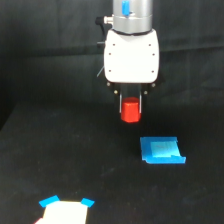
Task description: Pick up the red object from the table
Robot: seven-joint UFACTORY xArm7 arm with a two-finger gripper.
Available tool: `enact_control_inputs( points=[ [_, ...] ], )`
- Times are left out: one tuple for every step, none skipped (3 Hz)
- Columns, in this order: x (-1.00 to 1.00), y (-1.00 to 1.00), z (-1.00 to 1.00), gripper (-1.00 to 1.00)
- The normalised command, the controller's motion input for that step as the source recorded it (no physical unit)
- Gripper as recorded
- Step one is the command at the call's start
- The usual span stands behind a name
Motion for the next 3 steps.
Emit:
enact_control_inputs(
  points=[
    [0.01,-0.32,0.18,-1.00],
    [-0.29,-0.41,0.35,-0.97],
    [0.21,-0.31,0.17,-1.00]
  ],
)
